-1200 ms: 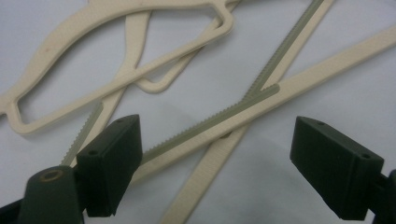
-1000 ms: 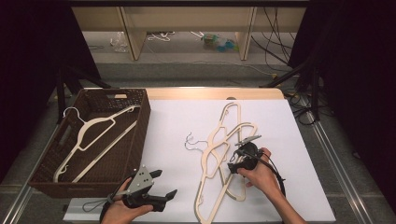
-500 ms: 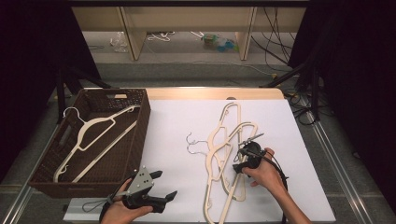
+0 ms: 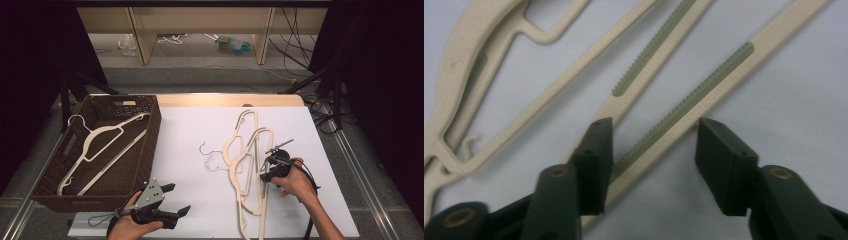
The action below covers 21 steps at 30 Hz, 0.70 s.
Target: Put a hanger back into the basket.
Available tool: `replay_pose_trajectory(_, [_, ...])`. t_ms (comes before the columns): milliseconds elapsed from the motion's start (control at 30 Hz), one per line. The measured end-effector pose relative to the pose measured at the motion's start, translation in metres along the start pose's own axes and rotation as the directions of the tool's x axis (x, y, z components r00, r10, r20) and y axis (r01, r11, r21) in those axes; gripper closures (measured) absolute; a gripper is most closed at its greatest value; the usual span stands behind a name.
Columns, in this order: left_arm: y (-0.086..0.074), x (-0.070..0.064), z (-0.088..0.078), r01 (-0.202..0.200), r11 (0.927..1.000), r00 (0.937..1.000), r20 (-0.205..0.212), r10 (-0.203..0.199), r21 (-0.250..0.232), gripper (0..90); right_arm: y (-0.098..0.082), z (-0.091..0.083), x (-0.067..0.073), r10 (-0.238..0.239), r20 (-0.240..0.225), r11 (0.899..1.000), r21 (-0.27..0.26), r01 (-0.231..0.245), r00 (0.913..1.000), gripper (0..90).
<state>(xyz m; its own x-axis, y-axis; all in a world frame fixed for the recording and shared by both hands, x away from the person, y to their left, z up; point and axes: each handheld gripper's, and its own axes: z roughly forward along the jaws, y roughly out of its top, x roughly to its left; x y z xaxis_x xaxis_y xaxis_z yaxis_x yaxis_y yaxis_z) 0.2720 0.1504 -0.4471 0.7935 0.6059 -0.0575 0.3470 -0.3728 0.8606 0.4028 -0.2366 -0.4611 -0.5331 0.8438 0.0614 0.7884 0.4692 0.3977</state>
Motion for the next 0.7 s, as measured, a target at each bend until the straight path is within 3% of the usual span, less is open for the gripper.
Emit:
replay_pose_trajectory(33, [0.0, -0.001, 0.0, 0.0, 1.0, 1.0, -0.007, 0.0, 0.001, 18.7, 0.0, -0.001, -0.003, -0.028, 0.001, 1.0, 0.005, 0.028, 0.9996, 56.1])
replay_pose_trajectory(100, [0.0, 0.0, 0.0, -0.005, 1.0, 1.0, -0.008, 0.005, 0.005, 18.7, 0.0, -0.001, -0.003, -0.014, -0.008, 1.0, 0.02, 0.014, 0.9999, 56.9])
replay_pose_trajectory(200, [0.0, -0.002, 0.001, 0.001, 1.0, 1.0, -0.001, -0.001, 0.0, 18.8, 0.0, -0.001, -0.004, -0.049, 0.001, 0.999, 0.022, 0.049, 0.9988, 57.6])
replay_pose_trajectory(300, [0.0, -0.002, 0.001, 0.003, 1.0, 1.0, 0.005, -0.003, 0.004, 18.7, 0.001, -0.001, -0.003, -0.043, 0.003, 0.998, 0.035, 0.043, 0.9991, 57.4])
replay_pose_trajectory(333, [0.0, -0.001, 0.001, -0.004, 1.0, 1.0, 0.005, 0.004, 0.006, 18.7, 0.001, -0.001, -0.001, -0.037, 0.015, 0.999, 0.032, 0.037, 0.9992, 54.1])
replay_pose_trajectory(400, [0.0, 0.0, 0.001, -0.024, 0.9996, 0.9997, 0.003, 0.024, 0.014, 18.7, 0.001, -0.001, 0.004, -0.022, -0.006, 0.999, 0.047, 0.022, 0.9997, 43.8])
replay_pose_trajectory(433, [-0.002, -0.002, 0.002, 0.0, 1.0, 1.0, 0.007, 0.0, 0.006, 18.8, 0.001, -0.001, 0.005, -0.041, -0.004, 0.997, 0.061, 0.041, 0.9992, 42.9])
replay_pose_trajectory(467, [-0.001, -0.002, 0.002, -0.002, 1.0, 1.0, 0.009, 0.002, 0.006, 18.8, 0.001, -0.001, 0.009, -0.036, 0.009, 0.995, 0.089, 0.035, 0.9993, 44.1])
replay_pose_trajectory(533, [0.0, -0.001, 0.001, -0.016, 0.9999, 0.9998, 0.008, 0.016, 0.003, 18.9, 0.001, -0.002, 0.011, -0.077, 0.027, 0.991, 0.109, 0.074, 0.9967, 46.1])
replay_pose_trajectory(567, [-0.001, -0.002, 0.002, 0.001, 1.0, 0.9999, 0.01, -0.001, 0.004, 19.0, 0.0, -0.002, 0.011, -0.088, 0.036, 0.99, 0.113, 0.084, 0.9954, 46.7])
replay_pose_trajectory(667, [-0.001, -0.002, 0.001, -0.001, 1.0, 1.0, 0.008, 0.001, 0.006, 19.0, -0.001, -0.003, 0.016, -0.077, 0.036, 0.987, 0.144, 0.071, 0.9964, 47.1])
replay_pose_trajectory(700, [-0.001, -0.001, 0.001, -0.006, 1.0, 1.0, 0.007, 0.006, 0.005, 19.0, -0.001, -0.002, 0.015, -0.092, 0.037, 0.986, 0.145, 0.086, 0.995, 47.3])
